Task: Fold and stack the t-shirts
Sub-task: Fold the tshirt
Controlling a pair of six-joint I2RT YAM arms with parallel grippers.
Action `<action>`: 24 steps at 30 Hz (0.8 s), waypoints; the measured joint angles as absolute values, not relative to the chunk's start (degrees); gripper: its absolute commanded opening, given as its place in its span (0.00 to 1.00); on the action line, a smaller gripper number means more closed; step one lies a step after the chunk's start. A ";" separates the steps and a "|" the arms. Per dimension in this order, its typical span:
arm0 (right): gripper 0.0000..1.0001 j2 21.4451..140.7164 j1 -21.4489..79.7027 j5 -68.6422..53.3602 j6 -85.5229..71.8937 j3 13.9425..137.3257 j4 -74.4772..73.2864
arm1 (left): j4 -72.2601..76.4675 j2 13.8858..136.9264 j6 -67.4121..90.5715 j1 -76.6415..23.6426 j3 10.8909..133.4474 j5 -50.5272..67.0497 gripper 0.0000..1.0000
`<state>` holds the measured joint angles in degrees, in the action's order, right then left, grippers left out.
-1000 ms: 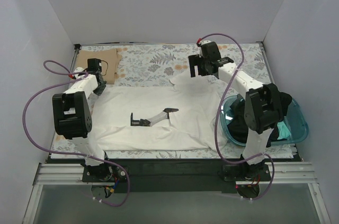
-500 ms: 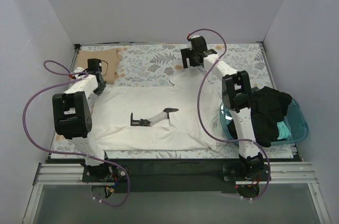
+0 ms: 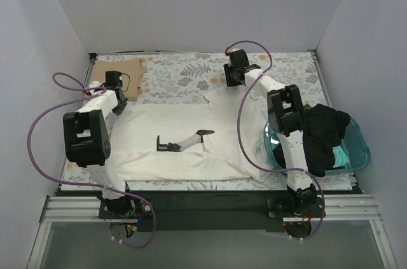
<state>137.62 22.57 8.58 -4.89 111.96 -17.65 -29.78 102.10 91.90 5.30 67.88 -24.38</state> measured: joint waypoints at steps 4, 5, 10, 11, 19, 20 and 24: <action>0.16 135.37 22.55 8.84 -5.13 108.84 -18.28 | -29.50 102.10 91.90 5.30 67.37 -24.36 0.00; 0.12 135.06 22.55 8.73 -5.06 108.47 -18.61 | -29.52 102.10 91.90 5.30 67.13 -24.36 0.00; 0.01 134.58 22.76 7.11 -4.69 108.14 -19.55 | -29.50 102.04 91.90 5.30 66.78 -24.16 0.00; 0.01 134.47 22.83 6.96 -4.34 108.07 -19.62 | -29.50 101.89 91.90 5.30 66.72 -24.14 0.00; 0.01 122.61 25.56 6.74 -2.24 95.04 -18.13 | -29.34 96.38 91.90 5.30 64.40 -23.99 0.00; 0.01 119.83 26.02 6.79 -2.15 92.33 -17.41 | -29.43 95.39 91.90 5.30 63.90 -23.99 0.00; 0.01 108.29 27.90 6.94 -2.11 82.04 -14.85 | -28.58 92.23 91.94 5.30 61.17 -23.73 0.00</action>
